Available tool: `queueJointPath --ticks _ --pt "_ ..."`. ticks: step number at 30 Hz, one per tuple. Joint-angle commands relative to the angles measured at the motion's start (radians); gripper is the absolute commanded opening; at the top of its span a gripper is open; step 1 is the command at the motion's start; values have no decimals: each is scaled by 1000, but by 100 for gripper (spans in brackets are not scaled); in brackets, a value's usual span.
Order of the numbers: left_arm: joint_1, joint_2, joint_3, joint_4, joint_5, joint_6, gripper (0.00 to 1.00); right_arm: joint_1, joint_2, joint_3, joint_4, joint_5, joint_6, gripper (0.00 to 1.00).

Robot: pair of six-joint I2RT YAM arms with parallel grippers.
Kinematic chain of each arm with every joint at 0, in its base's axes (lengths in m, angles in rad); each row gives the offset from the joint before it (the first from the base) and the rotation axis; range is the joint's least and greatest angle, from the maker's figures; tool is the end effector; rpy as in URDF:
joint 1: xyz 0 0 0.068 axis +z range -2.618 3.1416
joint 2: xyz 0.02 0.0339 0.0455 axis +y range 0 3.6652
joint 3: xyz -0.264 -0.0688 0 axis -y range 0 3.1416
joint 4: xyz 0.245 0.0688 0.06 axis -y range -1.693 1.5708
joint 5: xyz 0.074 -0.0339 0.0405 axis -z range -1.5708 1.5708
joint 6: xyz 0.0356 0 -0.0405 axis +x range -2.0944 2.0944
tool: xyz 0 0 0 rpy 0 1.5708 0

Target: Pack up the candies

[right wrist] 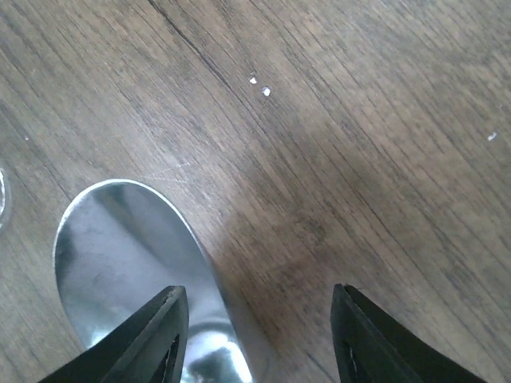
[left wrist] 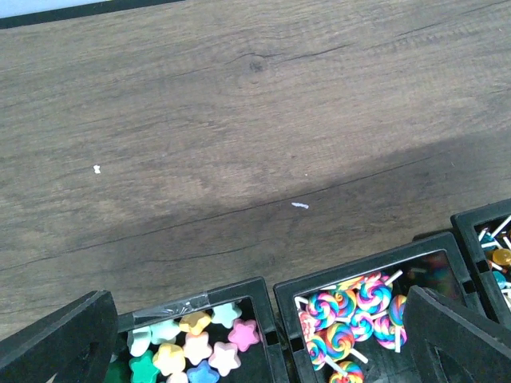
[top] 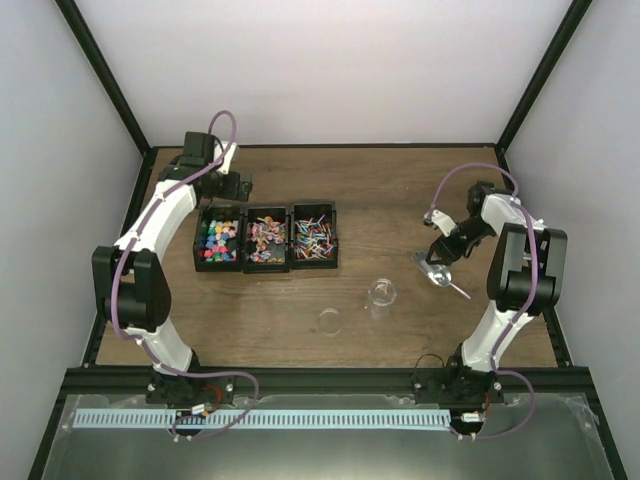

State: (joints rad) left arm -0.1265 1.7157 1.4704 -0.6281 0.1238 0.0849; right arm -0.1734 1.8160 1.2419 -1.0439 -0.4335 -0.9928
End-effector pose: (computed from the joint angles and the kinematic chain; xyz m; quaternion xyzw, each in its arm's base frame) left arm 0.3770 -0.0524 0.2896 0.1200 0.9306 -0.0652 0.3397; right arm 0.3152 -0.0400 0.1807 -0.3843 0.8976 0.1922 0.0991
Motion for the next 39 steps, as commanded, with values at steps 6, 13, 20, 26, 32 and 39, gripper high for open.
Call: queueJointPath --ticks 6,13,20,26,32,39 --pt "-7 4 18 3 -41 -13 100 32 26 36 52 50 57 38" --pt "-6 15 24 9 -43 -28 100 35 21 24 49 16 67 18" --pt "-7 16 38 19 -85 -53 100 36 -23 19 33 -24 82 1" --pt "-7 16 103 48 -145 -36 100 14 4 233 29 -85 366 1" --pt "-7 21 268 58 -111 72 100 -47 85 727 68 -154 752 1" --pt "-53 -3 369 94 -58 160 100 -46 15 775 284 53 1365 1"
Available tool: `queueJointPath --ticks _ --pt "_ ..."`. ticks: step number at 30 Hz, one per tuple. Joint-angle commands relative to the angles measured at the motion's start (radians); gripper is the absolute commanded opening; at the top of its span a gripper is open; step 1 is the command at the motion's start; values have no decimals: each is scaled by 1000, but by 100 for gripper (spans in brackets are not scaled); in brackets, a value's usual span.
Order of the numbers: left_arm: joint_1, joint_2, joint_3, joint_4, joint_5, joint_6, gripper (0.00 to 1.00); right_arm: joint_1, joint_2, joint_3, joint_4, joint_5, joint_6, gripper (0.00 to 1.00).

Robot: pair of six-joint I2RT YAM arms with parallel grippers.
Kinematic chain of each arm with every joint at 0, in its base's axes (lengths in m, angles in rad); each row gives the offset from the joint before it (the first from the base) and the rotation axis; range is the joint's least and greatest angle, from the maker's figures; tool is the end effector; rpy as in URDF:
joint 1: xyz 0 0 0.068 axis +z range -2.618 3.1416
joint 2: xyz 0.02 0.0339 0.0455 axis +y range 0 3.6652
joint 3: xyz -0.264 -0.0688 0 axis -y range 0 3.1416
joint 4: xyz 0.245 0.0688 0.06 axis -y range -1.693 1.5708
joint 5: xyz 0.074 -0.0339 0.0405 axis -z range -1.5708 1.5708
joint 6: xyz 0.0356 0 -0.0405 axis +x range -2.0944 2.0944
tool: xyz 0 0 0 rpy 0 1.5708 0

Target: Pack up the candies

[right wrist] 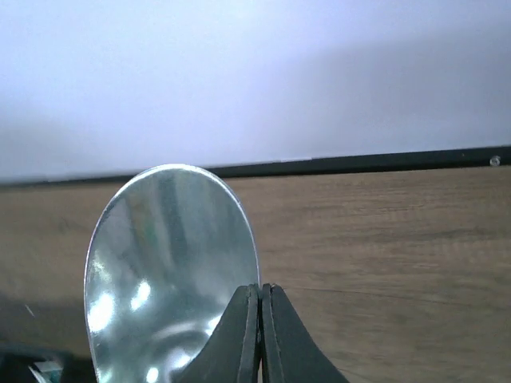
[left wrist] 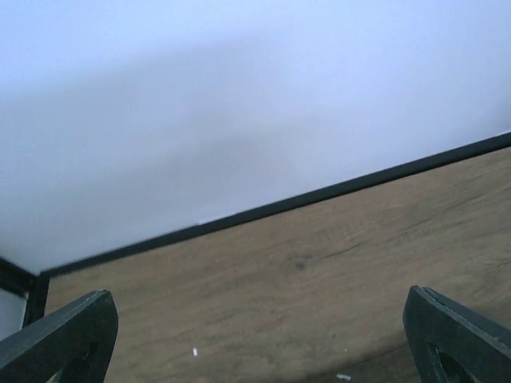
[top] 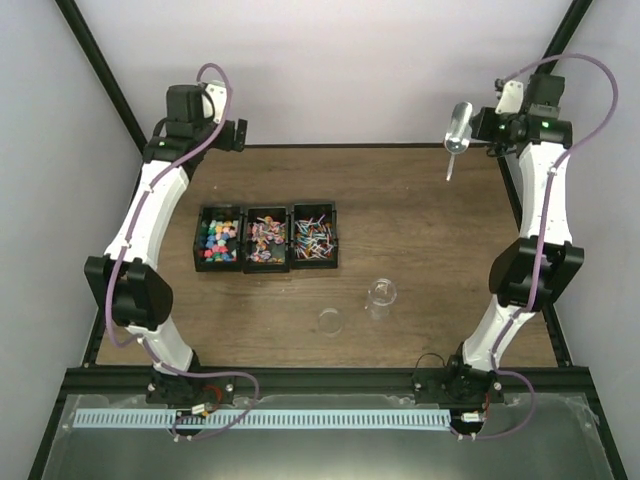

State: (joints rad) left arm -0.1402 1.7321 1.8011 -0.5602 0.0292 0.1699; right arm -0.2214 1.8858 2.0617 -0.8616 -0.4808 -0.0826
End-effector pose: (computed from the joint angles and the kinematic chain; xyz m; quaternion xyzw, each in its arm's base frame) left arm 0.3952 -0.0568 0.3991 0.1399 0.8463 -0.0049 0.5140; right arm 0.4077 -0.0749 0.3996 -0.0409 0.8826 0.1497 0.4437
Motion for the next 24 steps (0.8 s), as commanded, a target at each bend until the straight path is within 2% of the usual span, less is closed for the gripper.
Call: queueJointPath --ticks 1,4,7,12,16,20,24 --pt "-54 -21 44 26 37 91 100 5 -75 -74 122 94 543 1" --pt "-131 -24 47 21 31 128 100 32 -111 -155 151 82 764 1" --pt "-248 -8 48 7 6 170 100 104 -104 -181 122 111 908 1" --pt "-422 81 159 -105 -8 155 100 268 -68 -181 57 235 965 1" --pt "-504 188 291 -227 56 97 100 350 -2 -185 21 301 984 1" --pt "-581 242 299 -244 31 95 97 406 32 -179 1 337 991 1" --pt "-598 262 244 -206 -34 77 90 430 31 -181 -1 335 1005 1"
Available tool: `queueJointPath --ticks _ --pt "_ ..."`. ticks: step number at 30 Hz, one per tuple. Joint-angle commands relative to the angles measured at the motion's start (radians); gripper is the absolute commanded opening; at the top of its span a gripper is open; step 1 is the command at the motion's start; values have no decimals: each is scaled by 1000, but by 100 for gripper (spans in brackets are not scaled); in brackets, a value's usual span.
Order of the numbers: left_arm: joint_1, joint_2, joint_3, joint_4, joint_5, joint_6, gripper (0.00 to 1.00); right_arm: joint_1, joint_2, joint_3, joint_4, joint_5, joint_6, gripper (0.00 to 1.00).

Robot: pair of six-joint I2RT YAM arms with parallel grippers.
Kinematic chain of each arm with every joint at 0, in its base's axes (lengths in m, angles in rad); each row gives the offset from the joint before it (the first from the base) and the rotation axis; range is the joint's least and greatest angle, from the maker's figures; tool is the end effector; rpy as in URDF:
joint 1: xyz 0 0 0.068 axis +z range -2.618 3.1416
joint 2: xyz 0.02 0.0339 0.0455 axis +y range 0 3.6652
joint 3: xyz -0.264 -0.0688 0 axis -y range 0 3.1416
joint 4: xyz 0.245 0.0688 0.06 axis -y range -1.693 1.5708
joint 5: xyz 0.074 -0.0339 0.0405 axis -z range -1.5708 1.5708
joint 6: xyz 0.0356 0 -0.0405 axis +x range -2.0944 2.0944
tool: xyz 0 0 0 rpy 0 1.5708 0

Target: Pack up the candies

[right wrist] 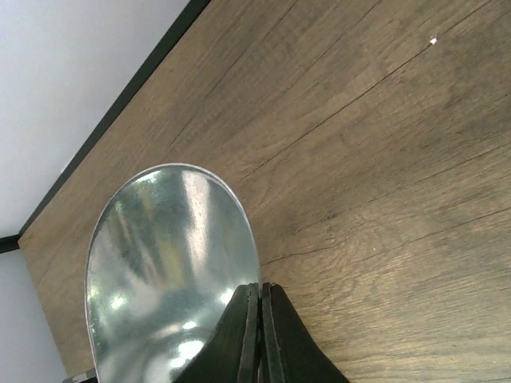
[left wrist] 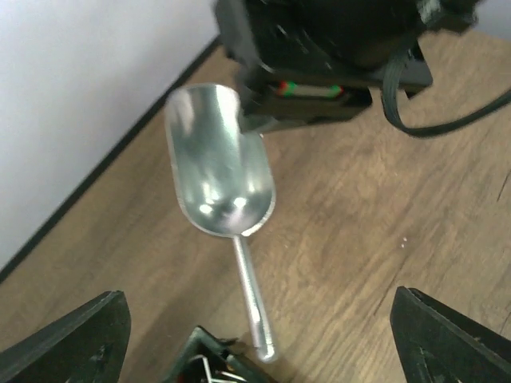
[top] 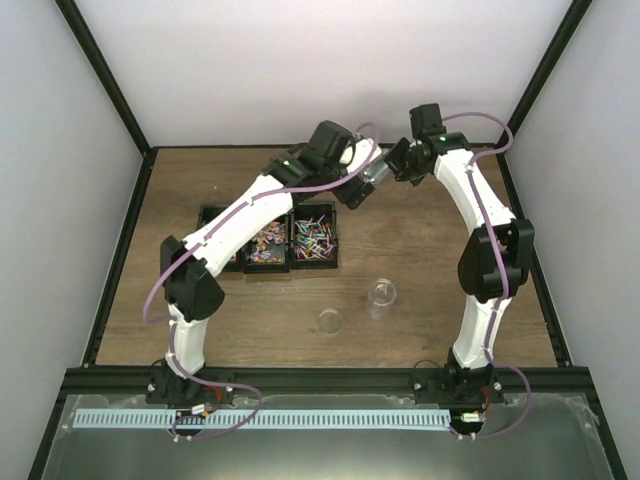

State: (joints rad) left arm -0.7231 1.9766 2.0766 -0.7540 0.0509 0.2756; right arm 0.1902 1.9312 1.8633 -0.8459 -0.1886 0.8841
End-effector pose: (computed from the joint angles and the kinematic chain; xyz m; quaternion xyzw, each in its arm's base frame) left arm 0.3354 -0.2984 0.3736 0.4392 0.7816 -0.1204 0.4263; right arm 0.4192 0.0875 0.3175 0.2919 0.8965 0.2409 0.2303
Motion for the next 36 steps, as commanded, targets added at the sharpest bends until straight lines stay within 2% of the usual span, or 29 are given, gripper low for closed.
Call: queueJointPath --ticks 1,13,18,22,33,36 --pt "-14 20 -47 3 -72 -31 89 21 -16 18 -19 42 38 1" --pt "-20 102 -57 22 -134 -47 63 24 -71 -25 -39 58 60 1" --pt "-30 127 -56 36 -133 -34 60 25 -81 -29 -40 51 62 1" --pt "-32 150 -44 44 -143 -36 53 25 -96 -43 -44 38 64 1" --pt "-34 188 -9 71 -131 -43 48 31 -110 -71 -50 30 67 1" --pt "-35 190 -1 82 -120 -49 43 33 -118 -93 -51 28 69 1"
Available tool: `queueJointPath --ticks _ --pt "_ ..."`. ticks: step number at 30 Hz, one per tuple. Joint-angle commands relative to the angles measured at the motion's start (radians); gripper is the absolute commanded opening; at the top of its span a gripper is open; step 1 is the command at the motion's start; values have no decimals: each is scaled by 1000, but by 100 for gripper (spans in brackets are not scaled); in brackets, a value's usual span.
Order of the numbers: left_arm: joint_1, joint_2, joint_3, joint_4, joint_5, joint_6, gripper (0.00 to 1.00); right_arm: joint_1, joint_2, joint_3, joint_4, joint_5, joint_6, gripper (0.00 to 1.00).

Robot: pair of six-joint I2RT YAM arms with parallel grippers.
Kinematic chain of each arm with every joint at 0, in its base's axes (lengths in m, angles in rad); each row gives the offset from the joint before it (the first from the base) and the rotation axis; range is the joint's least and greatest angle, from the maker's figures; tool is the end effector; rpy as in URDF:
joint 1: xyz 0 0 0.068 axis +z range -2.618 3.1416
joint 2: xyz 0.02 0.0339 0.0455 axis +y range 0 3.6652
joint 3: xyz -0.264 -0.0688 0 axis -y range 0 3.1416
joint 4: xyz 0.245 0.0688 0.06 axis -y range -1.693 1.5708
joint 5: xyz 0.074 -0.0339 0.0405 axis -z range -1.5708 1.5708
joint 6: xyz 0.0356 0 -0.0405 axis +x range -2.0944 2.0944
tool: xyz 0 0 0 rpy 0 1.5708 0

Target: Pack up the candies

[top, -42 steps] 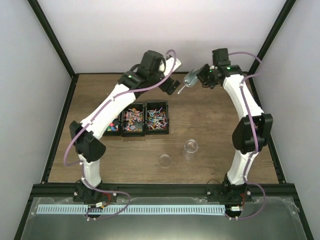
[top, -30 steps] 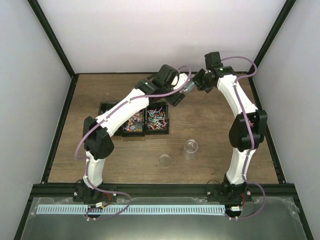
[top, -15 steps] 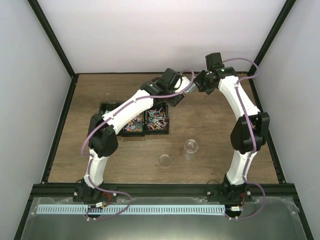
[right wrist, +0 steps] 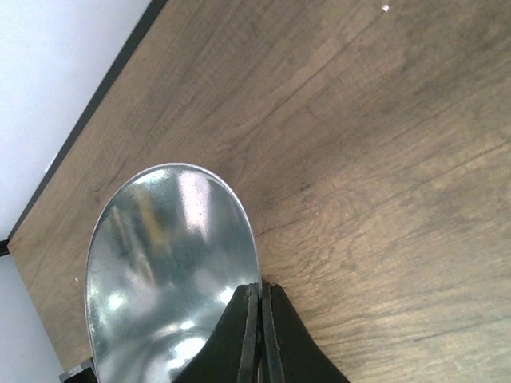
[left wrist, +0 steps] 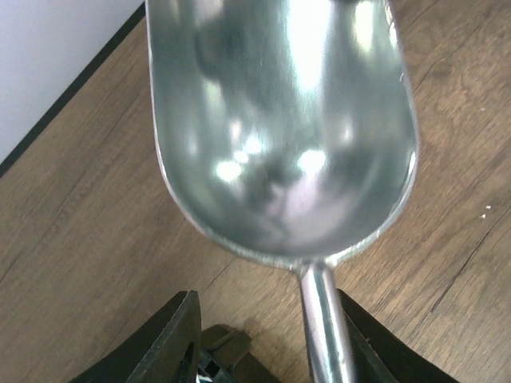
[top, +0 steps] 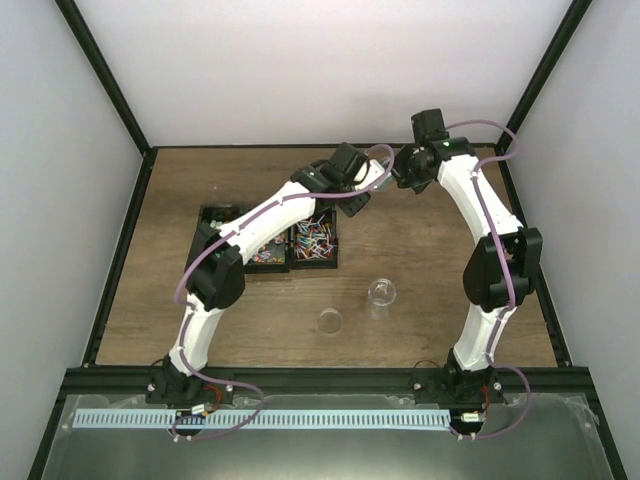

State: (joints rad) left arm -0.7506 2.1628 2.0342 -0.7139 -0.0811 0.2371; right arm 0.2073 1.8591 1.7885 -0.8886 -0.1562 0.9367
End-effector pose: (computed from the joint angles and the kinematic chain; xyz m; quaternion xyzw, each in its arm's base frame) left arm 0.3609 -0.3327 0.2789 0.4299 0.8289 -0.0537 0.3538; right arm 0.3965 0.0891 0.3198 0.3171 0.8966 0.2250 0.2121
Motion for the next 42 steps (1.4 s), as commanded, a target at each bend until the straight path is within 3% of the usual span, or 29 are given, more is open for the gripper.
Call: queueJointPath --ticks 1,5,10,14,17,19,23,26,33,37,42 --pt "-9 5 46 44 17 -13 43 17 -49 -24 -8 -5 16 1" --pt "-9 8 47 58 38 -19 43 16 -52 -35 -5 -14 20 1" --pt "-9 19 47 55 34 -5 29 17 -57 -26 0 -24 19 1" --pt "-7 14 35 48 16 2 26 17 -63 -28 3 -28 21 1" --pt "-5 5 25 44 15 7 16 17 -66 -29 6 -28 20 2" --pt "-1 -9 18 41 11 -3 5 16 -69 -29 13 -21 11 17" --pt "24 -75 -24 42 72 -35 4 -10 -76 -37 27 -30 -14 50" --pt "38 -138 -89 49 115 -29 4 -39 -83 -49 45 -57 -49 63" --pt "98 -283 -241 -4 160 -61 4 -109 -112 -119 179 -261 -197 85" --pt "163 -424 -363 -54 192 -54 4 -114 -101 -105 295 -375 -368 99" --pt "309 -596 -538 -158 188 -17 4 -115 -70 -93 424 -546 -606 100"
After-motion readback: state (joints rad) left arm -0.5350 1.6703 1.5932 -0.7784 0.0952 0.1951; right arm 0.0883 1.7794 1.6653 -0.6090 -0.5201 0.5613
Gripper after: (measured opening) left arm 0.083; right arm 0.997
